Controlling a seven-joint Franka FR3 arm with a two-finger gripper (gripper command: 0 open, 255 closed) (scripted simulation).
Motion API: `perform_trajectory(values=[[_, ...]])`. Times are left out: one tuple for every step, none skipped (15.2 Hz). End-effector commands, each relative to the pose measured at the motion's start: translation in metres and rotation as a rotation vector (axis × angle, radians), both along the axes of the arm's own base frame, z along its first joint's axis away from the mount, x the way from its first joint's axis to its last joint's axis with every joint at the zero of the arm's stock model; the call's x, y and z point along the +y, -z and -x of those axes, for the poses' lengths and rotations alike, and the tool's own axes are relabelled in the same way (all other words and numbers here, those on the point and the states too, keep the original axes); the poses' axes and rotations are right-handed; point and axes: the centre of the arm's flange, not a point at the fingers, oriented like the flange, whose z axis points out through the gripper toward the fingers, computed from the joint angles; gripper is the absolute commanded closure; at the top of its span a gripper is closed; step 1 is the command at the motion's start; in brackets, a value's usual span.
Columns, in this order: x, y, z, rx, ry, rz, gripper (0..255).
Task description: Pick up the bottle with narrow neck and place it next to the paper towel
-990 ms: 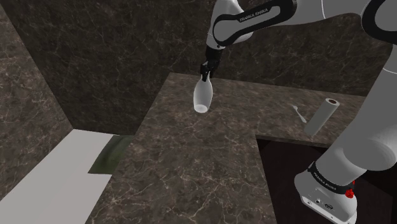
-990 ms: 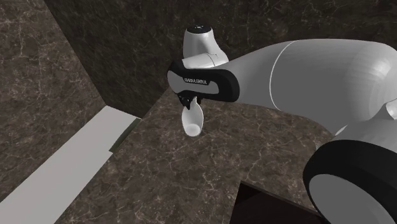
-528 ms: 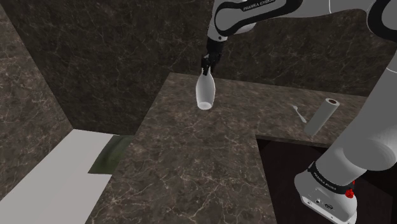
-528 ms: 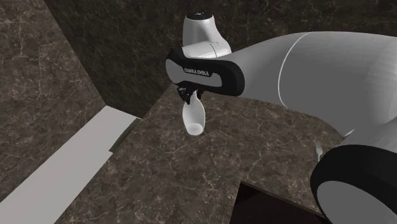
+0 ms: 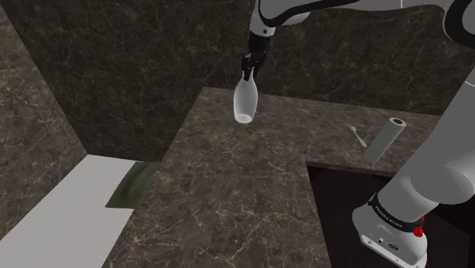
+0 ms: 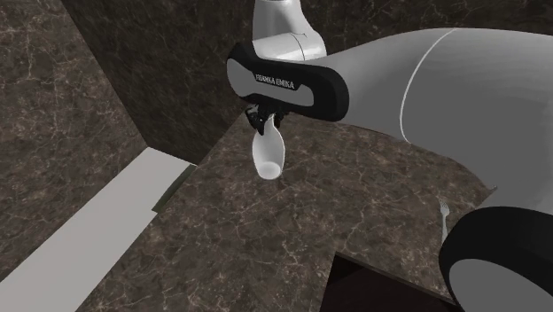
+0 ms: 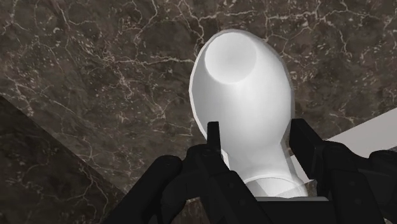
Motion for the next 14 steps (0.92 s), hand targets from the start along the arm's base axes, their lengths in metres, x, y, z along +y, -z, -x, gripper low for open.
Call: perform_trajectory(values=[[0.000,-0.011,0.000,0.000,0.000,0.000,255],[0.000,-0.017,0.000,0.000,0.000,0.000,255],[0.000,-0.022,0.000,0.000,0.000,0.000,255],[0.000,-0.027,0.000,0.000,0.000,0.000,255],[0.000,-0.033,0.000,0.000,0.000,0.000,255],[0.000,-0.038,0.000,0.000,0.000,0.000,255],[0.000,-0.043,0.000,0.000,0.000,0.000,255],[0.000,-0.048,0.000,0.000,0.000,0.000,255],[0.000,-0.054,0.000,0.000,0.000,0.000,255],[0.000,-0.059,0.000,0.000,0.000,0.000,255],[0.000,-0.064,0.000,0.000,0.000,0.000,255],[0.000,-0.070,0.000,0.000,0.000,0.000,255],[0.000,-0.075,0.000,0.000,0.000,0.000,255],[0.000,-0.080,0.000,0.000,0.000,0.000,255]])
